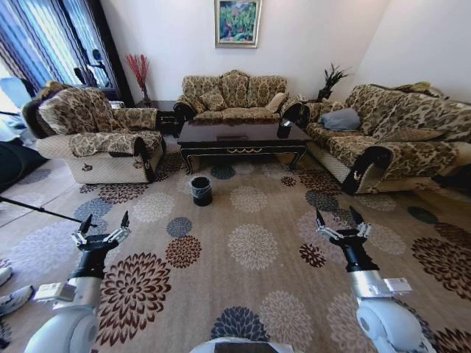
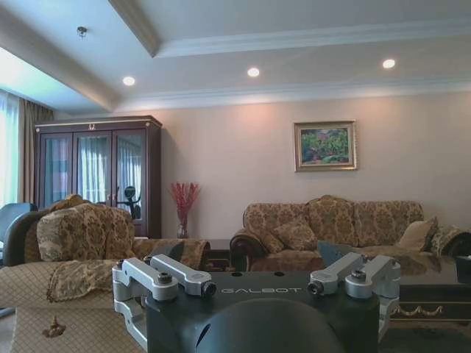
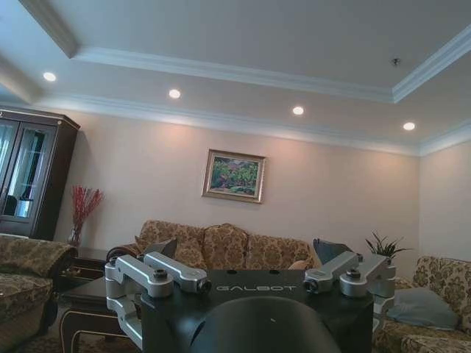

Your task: Move to the front of the table and pick up the trash from the floor, then place it into the trash bin.

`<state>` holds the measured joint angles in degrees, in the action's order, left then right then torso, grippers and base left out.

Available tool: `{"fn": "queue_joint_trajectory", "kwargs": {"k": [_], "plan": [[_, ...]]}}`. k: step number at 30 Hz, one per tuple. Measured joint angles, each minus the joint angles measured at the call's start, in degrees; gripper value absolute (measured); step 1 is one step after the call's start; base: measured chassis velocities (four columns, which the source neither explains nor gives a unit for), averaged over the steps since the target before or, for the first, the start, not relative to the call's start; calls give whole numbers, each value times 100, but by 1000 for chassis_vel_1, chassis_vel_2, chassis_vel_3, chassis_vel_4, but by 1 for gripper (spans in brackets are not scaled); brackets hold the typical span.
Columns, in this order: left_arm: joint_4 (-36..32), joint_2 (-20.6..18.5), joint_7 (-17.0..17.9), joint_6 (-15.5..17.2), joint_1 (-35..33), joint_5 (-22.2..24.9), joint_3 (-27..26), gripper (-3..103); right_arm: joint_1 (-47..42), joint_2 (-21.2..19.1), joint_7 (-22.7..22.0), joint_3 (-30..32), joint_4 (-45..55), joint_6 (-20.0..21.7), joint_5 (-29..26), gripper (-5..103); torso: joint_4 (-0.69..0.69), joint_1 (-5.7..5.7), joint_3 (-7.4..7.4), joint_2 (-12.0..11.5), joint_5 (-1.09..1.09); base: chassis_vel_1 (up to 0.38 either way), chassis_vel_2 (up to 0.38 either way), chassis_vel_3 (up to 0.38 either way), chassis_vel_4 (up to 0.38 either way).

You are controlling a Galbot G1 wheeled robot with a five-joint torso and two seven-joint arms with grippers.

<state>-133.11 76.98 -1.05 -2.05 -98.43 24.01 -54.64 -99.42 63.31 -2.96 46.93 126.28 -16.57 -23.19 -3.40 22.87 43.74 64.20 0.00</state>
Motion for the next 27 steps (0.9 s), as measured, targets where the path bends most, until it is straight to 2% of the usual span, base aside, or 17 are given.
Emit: {"fn": "queue_joint_trajectory", "kwargs": {"k": [12,16,21,27], "plan": [[12,7,41,-22,-3,-30,41,100,2,0,-17,14,4,0,13,100,0,165,198,364,0,0,0,0,0],[-9,15,326,20,-39,-276,112,100,13,16,-328,-57,37,-163,-73,100,0,214,257,471,0,0,0,0,0],[-17,31,444,49,-52,-351,128,100,21,-16,-498,5,69,-197,-91,100,0,223,268,487,0,0,0,0,0],[-108,76,415,21,-146,-372,84,100,-17,-94,-551,62,170,-203,-234,100,0,218,261,475,0,0,0,0,0]]}}
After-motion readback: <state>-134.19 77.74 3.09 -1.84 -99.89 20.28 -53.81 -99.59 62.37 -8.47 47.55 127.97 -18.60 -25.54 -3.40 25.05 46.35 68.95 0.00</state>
